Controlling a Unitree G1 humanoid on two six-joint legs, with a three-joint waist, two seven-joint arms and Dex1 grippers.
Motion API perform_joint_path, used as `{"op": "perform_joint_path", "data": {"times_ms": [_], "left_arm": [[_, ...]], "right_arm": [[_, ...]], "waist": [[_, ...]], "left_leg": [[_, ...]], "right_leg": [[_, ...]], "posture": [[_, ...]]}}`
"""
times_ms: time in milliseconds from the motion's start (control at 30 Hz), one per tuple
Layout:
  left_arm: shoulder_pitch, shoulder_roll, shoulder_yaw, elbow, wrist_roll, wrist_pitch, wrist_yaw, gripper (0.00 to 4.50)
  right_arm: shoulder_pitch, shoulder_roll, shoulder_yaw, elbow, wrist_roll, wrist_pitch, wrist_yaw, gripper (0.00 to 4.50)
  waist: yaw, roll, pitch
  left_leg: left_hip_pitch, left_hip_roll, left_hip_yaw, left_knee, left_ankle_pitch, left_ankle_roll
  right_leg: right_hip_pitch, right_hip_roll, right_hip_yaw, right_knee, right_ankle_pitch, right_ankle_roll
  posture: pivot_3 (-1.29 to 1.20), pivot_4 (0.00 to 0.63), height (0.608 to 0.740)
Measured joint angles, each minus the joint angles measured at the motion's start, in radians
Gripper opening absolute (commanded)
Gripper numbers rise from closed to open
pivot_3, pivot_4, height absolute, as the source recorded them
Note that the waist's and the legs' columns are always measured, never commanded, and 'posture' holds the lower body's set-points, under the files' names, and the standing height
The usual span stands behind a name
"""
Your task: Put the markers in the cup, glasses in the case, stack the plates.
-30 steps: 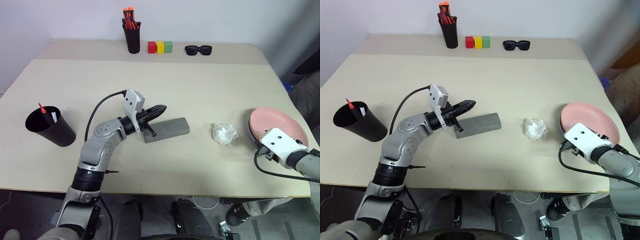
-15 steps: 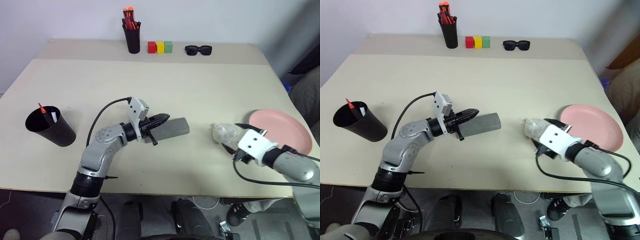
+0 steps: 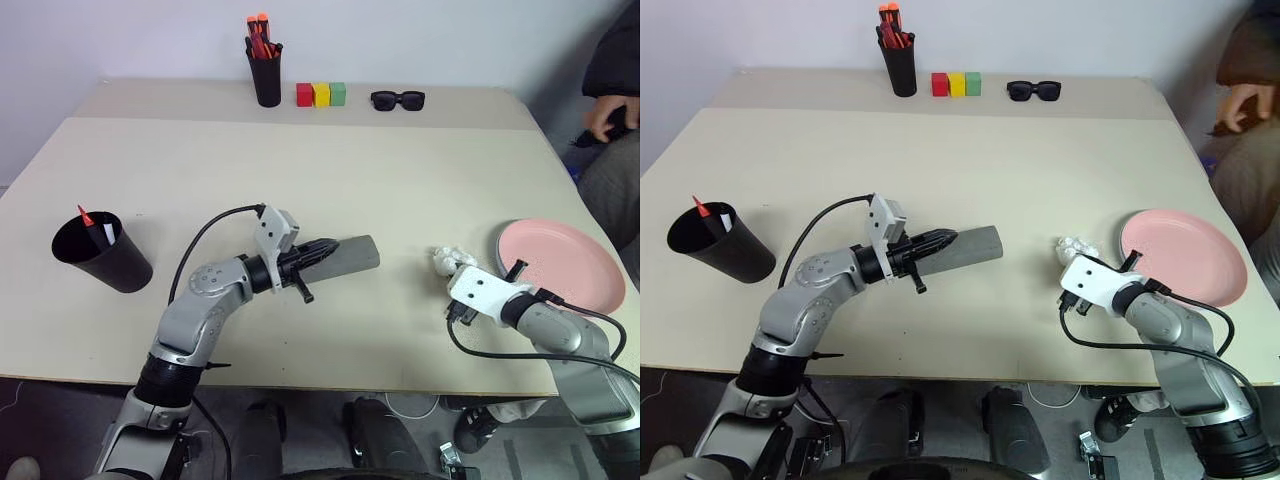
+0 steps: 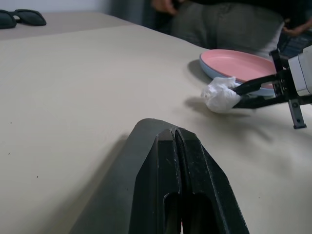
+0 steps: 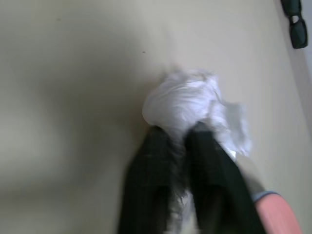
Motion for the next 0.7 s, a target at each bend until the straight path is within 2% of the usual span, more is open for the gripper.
{"op": "perform_joint_path", "data": {"times_ms": [133, 300, 400, 567, 700], "left_arm": [[-0.003, -0.011, -0.009, 0.007, 0.005, -0.003, 0.001, 0.0], [-0.015, -0.028, -0.025, 0.049, 0.02, -0.024, -0.007, 0.0], [-0.022, -0.029, -0.027, 0.074, 0.032, -0.049, -0.011, 0.0], [-0.021, -0.028, -0.027, 0.101, 0.071, -0.1, -0.003, 0.0], [0.007, -0.029, -0.001, 0.102, 0.102, -0.144, 0.051, 0.0]], "right_arm": [[0.016, 0.0, -0.077, -0.031, -0.003, -0.004, -0.033, 0.03], [0.061, -0.013, -0.244, -0.079, -0.053, 0.049, -0.096, 0.03], [0.103, -0.023, -0.28, -0.031, -0.09, 0.099, -0.105, 1.1], [0.094, -0.024, -0.28, 0.048, -0.099, 0.117, -0.115, 3.6], [0.01, -0.026, -0.279, 0.072, -0.066, 0.084, -0.111, 3.6]], "waist": [[0.001, 0.0, 0.0], [0.005, 0.0, 0.0], [0.002, 0.0, 0.0], [-0.008, 0.004, -0.002], [-0.007, 0.005, -0.003]], "left_leg": [[0.0, 0.0, 0.0, 0.0, 0.0, 0.0], [0.0, 0.0, 0.0, 0.0, 0.0, 0.0], [0.0, 0.0, 0.0, 0.0, 0.0, 0.0], [0.001, 0.0, 0.001, 0.0, 0.0, 0.0], [0.001, 0.0, 0.001, 0.0, 0.0, 0.0]], "right_leg": [[0.0, 0.0, 0.0, 0.0, 0.0, 0.0], [0.0, 0.0, 0.0, 0.0, 0.0, 0.0], [0.0, 0.0, 0.0, 0.0, 0.0, 0.0], [0.0, 0.0, 0.001, 0.0, 0.0, 0.0], [0.0, 0.0, 0.001, 0.0, 0.0, 0.0]], "posture": [[0.0, 0.15, 0.74], [0.0, 0.15, 0.74], [0.0, 0.15, 0.74], [0.0, 0.15, 0.74], [0.0, 0.15, 0.74]]}}
